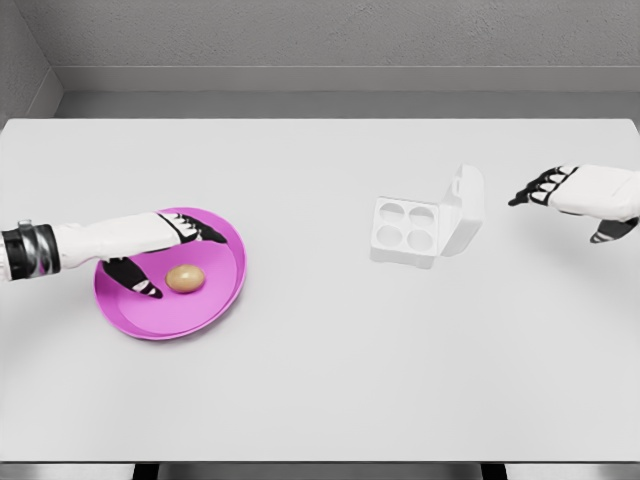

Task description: Pack egg into the box and close the box lid

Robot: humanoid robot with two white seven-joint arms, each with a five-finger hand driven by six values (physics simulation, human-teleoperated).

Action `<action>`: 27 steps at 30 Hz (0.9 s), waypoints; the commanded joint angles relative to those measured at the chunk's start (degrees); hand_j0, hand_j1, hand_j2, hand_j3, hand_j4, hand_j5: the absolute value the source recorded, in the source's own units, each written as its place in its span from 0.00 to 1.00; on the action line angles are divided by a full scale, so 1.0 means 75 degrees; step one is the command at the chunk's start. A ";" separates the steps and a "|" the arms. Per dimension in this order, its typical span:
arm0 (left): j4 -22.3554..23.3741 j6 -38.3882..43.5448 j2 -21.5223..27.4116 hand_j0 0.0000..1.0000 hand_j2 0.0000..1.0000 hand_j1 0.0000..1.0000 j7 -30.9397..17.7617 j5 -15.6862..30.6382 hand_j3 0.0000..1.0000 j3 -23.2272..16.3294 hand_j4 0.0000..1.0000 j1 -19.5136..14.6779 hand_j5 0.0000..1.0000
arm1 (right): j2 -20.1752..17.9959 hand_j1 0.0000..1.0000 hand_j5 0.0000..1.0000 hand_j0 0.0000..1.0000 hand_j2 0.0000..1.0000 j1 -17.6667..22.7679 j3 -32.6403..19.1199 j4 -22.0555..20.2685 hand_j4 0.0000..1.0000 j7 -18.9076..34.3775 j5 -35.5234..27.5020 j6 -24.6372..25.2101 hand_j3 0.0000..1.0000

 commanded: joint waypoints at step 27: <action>-0.0237 0.0016 0.0013 0.80 0.80 0.80 -0.0004 0.0046 0.80 -0.0417 0.80 -0.0059 0.80 | -0.0307 1.00 1.00 1.00 1.00 0.0645 -0.0628 -0.0877 1.00 -0.0003 -0.0054 0.0019 1.00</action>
